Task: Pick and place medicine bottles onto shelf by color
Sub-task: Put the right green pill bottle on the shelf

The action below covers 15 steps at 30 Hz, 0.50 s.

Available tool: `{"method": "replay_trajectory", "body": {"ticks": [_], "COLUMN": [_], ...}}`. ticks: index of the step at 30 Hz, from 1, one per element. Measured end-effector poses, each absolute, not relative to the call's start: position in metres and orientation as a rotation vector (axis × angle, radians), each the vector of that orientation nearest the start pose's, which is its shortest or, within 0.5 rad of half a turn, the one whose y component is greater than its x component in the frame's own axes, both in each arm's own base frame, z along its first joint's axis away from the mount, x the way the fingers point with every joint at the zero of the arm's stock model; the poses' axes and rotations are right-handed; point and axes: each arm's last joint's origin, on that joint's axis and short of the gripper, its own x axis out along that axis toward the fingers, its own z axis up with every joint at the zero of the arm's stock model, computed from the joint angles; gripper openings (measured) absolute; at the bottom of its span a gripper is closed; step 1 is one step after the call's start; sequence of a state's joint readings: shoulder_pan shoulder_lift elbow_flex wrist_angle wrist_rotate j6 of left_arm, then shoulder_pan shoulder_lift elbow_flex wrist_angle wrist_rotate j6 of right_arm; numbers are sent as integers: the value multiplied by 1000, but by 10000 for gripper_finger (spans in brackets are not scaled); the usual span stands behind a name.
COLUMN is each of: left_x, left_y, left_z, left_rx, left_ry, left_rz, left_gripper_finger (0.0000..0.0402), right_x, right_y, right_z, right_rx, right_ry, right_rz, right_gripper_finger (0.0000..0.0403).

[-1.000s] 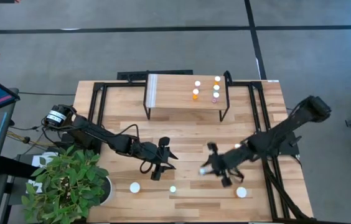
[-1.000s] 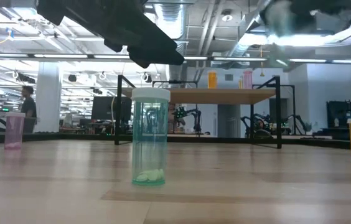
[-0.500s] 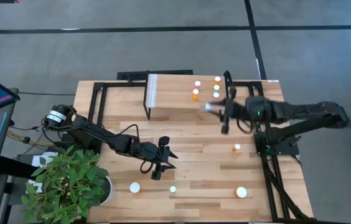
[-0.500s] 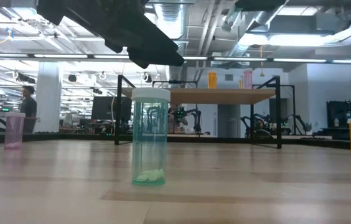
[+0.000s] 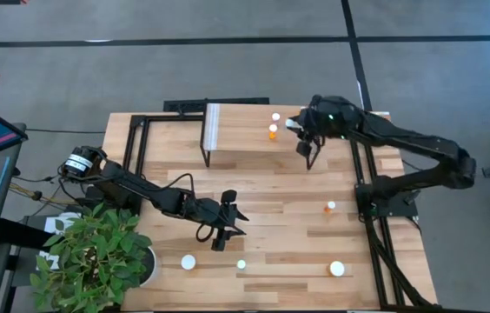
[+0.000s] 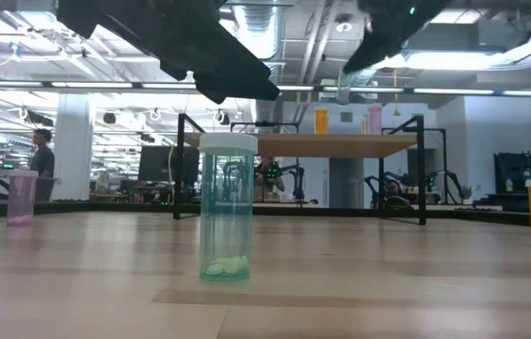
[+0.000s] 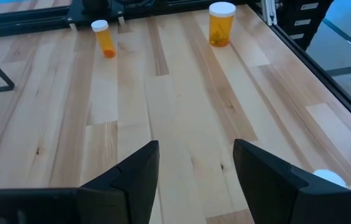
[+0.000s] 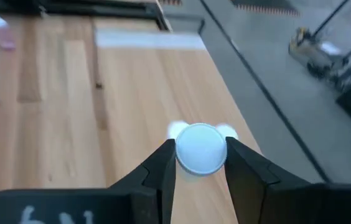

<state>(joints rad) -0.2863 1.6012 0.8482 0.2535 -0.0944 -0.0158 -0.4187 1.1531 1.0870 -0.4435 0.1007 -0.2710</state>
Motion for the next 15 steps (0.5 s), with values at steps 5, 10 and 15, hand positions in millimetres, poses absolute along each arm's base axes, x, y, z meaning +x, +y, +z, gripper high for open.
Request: {"method": "replay_trajectory", "body": {"ticks": [5,10,15], "left_x": [320,320,320], "left_y": [-91,-91,-91], "left_z": [197,197,197], "left_rx": [84,84,84], "left_ry": [493,493,493], "left_rz": [-185,-184,-184], "left_gripper_finger": [194,194,194], "right_x": [227,231,235], "right_y": [-128,-143,-149], "right_z": [326,314,305], "right_rx": [-132,-109,-92], "right_ry": [635,683,720], "right_rz": [-452,-462,-465], "right_gripper_finger": [138,138,143]}}
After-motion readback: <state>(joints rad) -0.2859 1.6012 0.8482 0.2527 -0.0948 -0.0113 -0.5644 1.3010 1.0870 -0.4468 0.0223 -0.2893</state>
